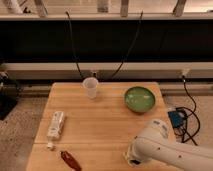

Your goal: Place the eraser on the white sponge

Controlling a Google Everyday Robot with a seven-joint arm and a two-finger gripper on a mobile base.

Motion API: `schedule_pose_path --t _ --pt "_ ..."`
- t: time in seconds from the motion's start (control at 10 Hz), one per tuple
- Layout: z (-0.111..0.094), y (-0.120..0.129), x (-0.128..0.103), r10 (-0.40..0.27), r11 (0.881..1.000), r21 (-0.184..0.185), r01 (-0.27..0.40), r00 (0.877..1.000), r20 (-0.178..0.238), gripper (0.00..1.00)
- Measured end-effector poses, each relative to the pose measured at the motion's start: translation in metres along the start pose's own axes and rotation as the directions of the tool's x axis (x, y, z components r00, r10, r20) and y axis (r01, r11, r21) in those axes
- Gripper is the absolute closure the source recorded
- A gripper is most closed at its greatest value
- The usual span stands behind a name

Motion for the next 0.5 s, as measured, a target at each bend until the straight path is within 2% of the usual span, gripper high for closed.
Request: schedule_pose_path --t 0.5 --pt "-0.0034 0.0026 0.0045 0.004 1.0 0.015 -0.004 1.0 -0.006 0.2"
